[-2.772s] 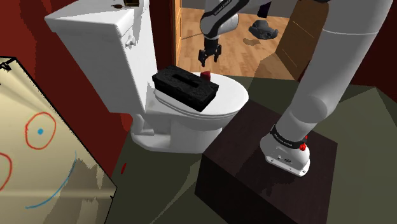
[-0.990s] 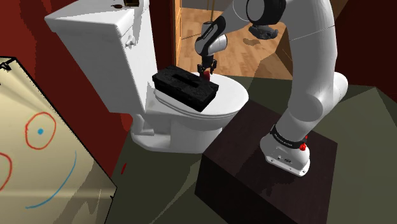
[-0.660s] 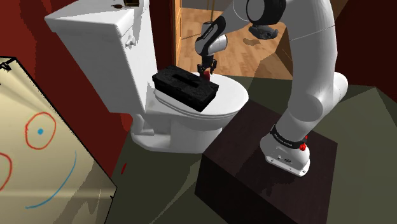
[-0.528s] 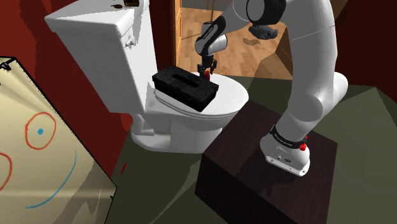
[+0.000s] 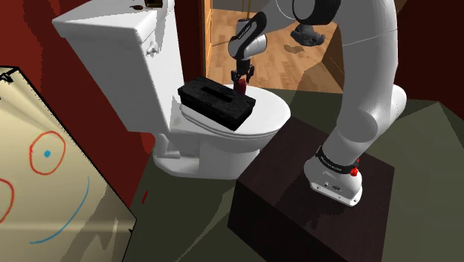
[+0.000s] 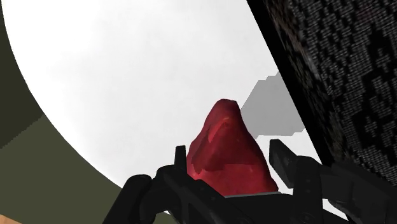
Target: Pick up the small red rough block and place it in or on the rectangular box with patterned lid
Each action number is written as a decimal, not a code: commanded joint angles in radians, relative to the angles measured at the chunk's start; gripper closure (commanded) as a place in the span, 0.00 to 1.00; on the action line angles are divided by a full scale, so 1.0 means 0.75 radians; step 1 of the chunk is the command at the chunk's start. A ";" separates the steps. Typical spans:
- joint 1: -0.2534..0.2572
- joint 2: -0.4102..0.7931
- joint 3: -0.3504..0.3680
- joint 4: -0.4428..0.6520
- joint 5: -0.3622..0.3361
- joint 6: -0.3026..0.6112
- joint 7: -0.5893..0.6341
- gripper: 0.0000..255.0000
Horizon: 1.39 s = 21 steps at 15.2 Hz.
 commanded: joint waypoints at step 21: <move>0.023 -0.255 -0.028 0.040 -0.038 -0.293 0.002 1.00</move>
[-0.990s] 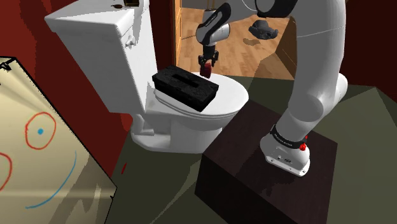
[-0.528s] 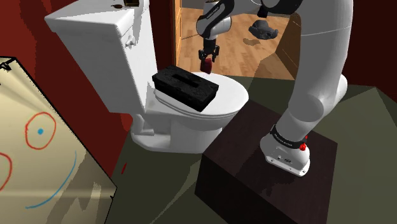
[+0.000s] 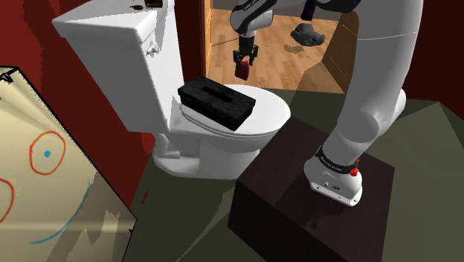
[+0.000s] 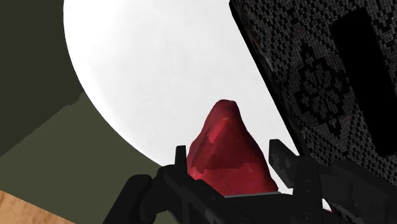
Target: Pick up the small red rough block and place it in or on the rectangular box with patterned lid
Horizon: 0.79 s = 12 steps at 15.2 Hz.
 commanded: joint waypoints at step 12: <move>0.150 -0.126 0.049 -0.041 -0.041 -0.098 0.209 1.00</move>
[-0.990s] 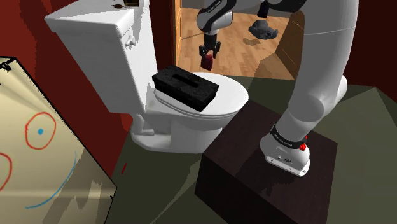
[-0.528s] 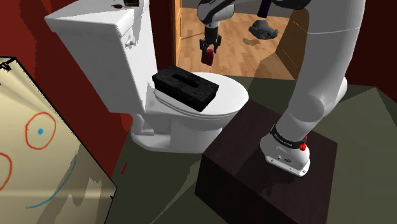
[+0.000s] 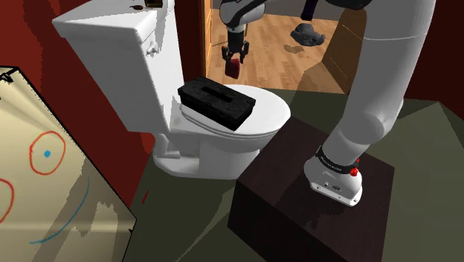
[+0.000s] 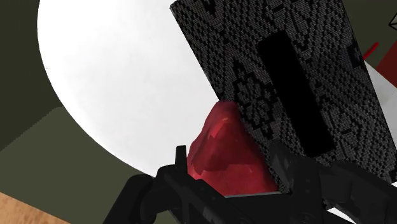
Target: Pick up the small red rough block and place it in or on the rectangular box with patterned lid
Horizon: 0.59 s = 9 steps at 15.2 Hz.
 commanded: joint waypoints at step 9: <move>0.178 -0.043 0.082 -0.015 -0.028 -0.046 0.269 1.00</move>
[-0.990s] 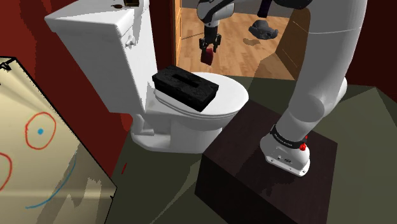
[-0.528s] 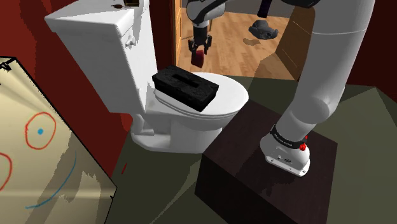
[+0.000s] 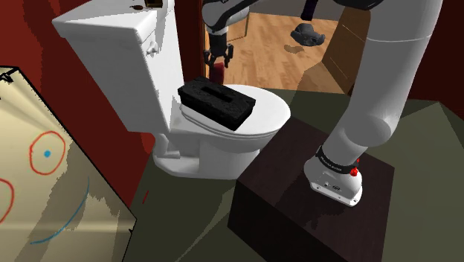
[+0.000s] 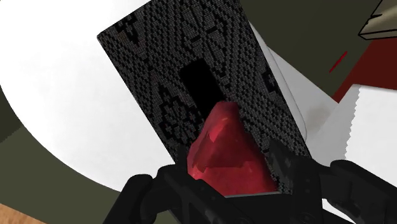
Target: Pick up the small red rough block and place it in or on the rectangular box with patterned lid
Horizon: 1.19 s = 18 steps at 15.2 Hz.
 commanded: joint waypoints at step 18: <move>0.001 0.167 0.008 -0.076 0.007 0.242 0.024 1.00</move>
